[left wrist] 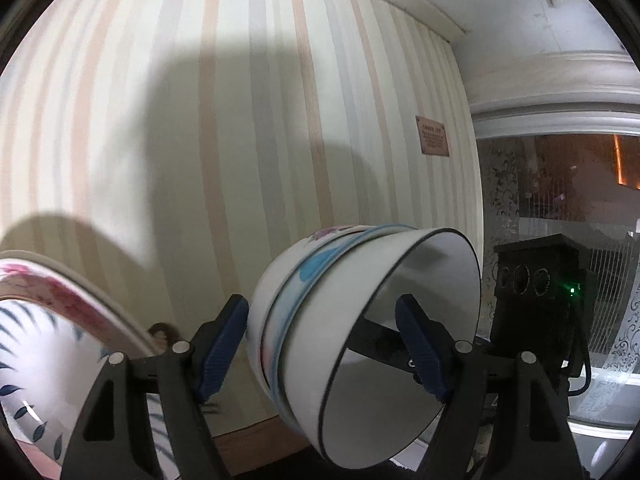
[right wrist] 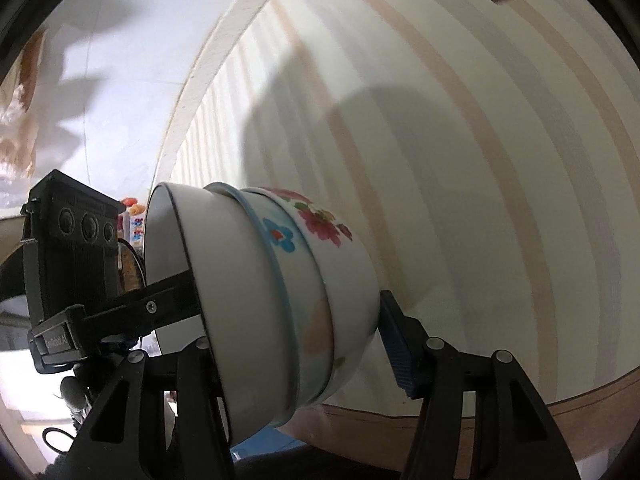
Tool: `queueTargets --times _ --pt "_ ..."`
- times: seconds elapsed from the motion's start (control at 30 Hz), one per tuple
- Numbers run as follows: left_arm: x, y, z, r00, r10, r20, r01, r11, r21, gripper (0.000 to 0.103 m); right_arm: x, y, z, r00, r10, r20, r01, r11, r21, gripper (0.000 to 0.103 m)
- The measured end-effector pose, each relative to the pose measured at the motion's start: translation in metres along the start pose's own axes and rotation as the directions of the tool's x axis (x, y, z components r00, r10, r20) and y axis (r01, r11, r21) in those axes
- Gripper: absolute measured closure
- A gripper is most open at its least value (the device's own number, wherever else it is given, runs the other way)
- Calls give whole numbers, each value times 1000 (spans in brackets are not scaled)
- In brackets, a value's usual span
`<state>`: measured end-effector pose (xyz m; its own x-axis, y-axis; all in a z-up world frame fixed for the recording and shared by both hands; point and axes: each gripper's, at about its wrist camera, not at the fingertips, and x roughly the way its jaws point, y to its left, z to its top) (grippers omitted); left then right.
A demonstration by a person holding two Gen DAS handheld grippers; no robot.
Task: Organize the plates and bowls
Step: 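Carry the bowl stack with both grippers onto the blue-leaf plate stack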
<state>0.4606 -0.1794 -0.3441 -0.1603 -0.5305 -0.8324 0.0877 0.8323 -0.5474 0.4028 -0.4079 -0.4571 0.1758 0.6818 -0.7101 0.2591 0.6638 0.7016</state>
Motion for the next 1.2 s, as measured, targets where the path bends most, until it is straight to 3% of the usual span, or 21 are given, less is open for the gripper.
queueTargets --times 0.3,0.73,0.97,1.2 --pt "-59 29 -19 995 15 95 -10 999 -50 29 17 73 7 999 7 -39 -12 992 -129 46" --pt "-114 131 -81 974 80 210 -15 957 -291 29 117 161 -16 971 -5 -238 -69 951 -300 47" --pt "-107 158 -93 972 83 220 4 930 -367 29 161 175 -30 954 -44 -298 -65 936 -345 47" --pt "-105 162 -93 972 82 221 2 934 -358 29 173 173 -34 952 -54 -301 -58 935 -349 47"
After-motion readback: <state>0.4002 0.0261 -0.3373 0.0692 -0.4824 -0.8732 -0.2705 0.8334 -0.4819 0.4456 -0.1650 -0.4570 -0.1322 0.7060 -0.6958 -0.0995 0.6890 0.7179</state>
